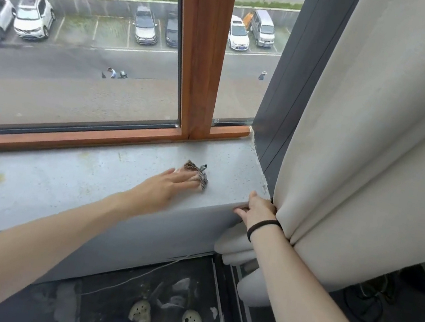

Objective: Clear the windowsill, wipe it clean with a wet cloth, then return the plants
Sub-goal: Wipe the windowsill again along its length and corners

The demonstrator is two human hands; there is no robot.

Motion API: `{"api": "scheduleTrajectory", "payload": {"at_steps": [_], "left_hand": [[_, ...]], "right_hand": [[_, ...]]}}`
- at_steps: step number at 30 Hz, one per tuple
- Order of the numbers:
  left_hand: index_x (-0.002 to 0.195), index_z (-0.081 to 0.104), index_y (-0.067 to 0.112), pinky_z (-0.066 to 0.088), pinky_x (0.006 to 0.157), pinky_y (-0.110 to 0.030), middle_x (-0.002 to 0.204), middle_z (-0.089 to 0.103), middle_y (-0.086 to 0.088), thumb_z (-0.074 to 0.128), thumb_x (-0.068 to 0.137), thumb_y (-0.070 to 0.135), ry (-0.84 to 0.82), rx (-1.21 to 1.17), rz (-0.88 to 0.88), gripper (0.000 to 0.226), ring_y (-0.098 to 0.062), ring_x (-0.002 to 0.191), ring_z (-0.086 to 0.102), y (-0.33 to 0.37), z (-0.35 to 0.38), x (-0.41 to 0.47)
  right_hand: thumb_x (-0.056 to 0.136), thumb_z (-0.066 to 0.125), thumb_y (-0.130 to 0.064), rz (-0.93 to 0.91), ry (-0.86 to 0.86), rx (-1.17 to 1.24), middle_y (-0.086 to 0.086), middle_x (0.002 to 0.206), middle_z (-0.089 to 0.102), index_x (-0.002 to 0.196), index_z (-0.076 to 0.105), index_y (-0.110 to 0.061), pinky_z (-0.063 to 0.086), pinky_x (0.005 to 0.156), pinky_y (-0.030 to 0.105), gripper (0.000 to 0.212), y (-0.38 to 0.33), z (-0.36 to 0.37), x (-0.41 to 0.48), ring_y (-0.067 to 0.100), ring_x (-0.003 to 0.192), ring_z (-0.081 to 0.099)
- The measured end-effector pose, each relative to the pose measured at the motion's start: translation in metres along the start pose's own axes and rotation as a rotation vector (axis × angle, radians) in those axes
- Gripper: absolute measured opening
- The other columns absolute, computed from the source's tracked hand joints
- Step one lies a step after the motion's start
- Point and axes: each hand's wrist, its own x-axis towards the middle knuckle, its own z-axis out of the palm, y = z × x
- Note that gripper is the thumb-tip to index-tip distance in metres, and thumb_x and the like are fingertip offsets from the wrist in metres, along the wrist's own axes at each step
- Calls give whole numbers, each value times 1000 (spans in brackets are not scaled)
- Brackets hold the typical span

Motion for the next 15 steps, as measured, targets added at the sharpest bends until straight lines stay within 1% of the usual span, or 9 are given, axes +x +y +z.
{"api": "scheduleTrajectory", "payload": {"at_steps": [2,5,6,8,9,10,11,13,15], "left_hand": [[143,40,22,9,116,-31,155,26,1,38,88,-10,55,-6,-255,64,-17,144,20,-12,-11,18],[135,52,16,15,115,-38,150,38,-3,37,91,-10,198,-109,-484,54,-24,142,25,2,-12,38],[134,54,17,16,116,-42,150,38,-1,38,92,-7,200,-137,-478,52,-24,142,23,13,-7,35],[136,52,18,11,119,-42,152,34,0,40,89,-10,127,-162,-297,56,-16,143,17,33,6,20],[139,48,18,5,120,-37,153,30,-1,41,85,-12,93,-154,-190,62,-11,141,13,38,8,8],[142,43,20,1,119,-30,154,26,1,41,85,-12,54,-123,-107,66,-6,138,10,34,5,-2],[144,39,26,5,117,-26,155,22,5,41,87,-9,34,-84,-90,67,-3,137,10,25,-4,-10],[144,35,35,25,115,-34,157,18,10,40,92,-3,25,-20,-242,65,-7,142,17,-3,-23,-13],[145,38,26,26,111,-40,157,22,1,35,90,-3,115,-39,-479,61,-22,143,22,-15,-35,-2]], "right_hand": [[100,43,-9,17,37,88,17,149,30,143,23,3,35,105,53,49,0,1,0,37,134,36],[98,47,-6,43,66,134,17,146,34,135,29,2,38,102,53,42,-3,-1,9,31,129,40],[98,47,-8,80,101,193,16,145,34,127,32,2,37,105,47,34,-4,-1,10,26,127,39],[99,46,-12,137,48,184,15,146,33,120,35,-2,34,106,37,25,-6,0,14,25,128,38],[100,43,-13,119,15,204,16,146,33,129,35,-1,36,106,41,31,-2,-3,19,30,130,38],[101,42,-13,36,-56,94,17,147,32,137,32,0,39,105,46,40,2,-6,17,35,131,39],[101,42,-13,13,-69,47,18,148,32,141,28,1,41,102,51,45,3,-6,18,37,132,39],[99,46,-11,33,-35,78,16,149,30,143,25,0,41,98,57,50,3,-6,22,37,134,36],[99,47,-9,37,-40,59,16,148,31,143,25,1,41,99,56,50,2,-5,27,37,134,36]]}}
